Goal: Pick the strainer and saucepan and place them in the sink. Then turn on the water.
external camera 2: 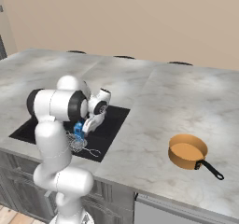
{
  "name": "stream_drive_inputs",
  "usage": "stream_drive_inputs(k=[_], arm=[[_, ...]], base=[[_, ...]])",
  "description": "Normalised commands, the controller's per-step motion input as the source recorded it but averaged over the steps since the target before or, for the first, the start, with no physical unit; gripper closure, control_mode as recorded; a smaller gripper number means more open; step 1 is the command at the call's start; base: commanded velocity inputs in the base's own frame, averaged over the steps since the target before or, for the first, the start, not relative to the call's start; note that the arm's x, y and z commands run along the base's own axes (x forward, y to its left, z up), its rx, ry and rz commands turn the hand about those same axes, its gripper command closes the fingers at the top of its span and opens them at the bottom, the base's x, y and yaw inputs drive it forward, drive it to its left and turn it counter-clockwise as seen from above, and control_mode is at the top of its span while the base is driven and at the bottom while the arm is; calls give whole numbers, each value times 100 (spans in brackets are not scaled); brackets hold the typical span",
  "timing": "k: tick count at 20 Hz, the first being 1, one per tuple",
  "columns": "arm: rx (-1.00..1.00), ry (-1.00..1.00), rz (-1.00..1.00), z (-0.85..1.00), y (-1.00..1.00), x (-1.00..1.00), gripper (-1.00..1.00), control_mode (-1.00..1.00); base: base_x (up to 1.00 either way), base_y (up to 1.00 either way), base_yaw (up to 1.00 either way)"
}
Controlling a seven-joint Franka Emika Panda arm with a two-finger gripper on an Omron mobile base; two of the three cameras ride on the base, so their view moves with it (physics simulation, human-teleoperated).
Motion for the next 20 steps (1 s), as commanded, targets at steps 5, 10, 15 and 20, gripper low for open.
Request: stream_drive_inputs(k=[5, 10, 15, 20], arm=[[4, 0, -9, 78, -39, -4, -100, -100], [4, 0, -10, 59, -52, -14, -100, -100], [3, 2, -18, 30, -68, -30, -100, -100], [4, 9, -28, 18, -74, -34, -100, -100]], base=[[0, 0, 0], [0, 0, 0], [0, 0, 0], [0, 0, 0]])
